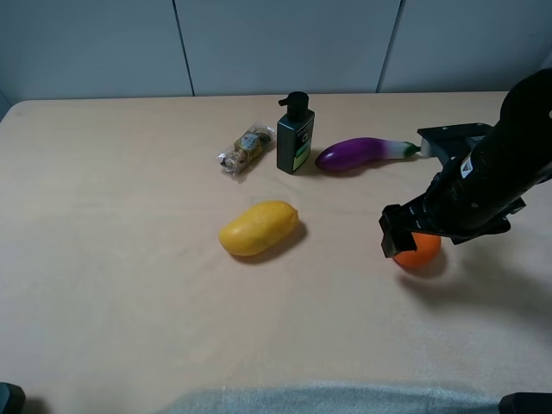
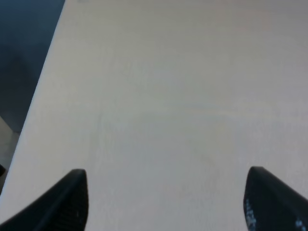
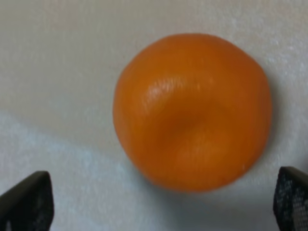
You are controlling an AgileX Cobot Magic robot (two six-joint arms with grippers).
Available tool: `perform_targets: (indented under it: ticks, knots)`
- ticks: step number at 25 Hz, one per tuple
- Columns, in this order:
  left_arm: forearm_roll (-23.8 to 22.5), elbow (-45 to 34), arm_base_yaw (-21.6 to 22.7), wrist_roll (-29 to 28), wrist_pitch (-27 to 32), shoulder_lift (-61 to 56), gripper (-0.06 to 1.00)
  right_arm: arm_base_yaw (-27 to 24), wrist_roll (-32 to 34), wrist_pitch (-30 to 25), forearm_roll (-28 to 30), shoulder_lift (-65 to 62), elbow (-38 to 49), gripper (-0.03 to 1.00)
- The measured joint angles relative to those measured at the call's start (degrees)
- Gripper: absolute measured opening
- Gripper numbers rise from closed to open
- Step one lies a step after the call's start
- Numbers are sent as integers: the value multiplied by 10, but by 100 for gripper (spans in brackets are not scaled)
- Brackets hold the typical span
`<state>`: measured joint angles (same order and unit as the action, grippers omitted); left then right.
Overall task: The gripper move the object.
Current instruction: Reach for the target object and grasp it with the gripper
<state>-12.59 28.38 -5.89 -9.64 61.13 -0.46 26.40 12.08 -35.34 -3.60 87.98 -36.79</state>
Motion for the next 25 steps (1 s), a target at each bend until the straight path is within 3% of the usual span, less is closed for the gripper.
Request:
perform_targets:
  ticks: [25]
  knots:
    - [-1,0,0,0,0,0,74,0,-26,53,8,57,-15,69]
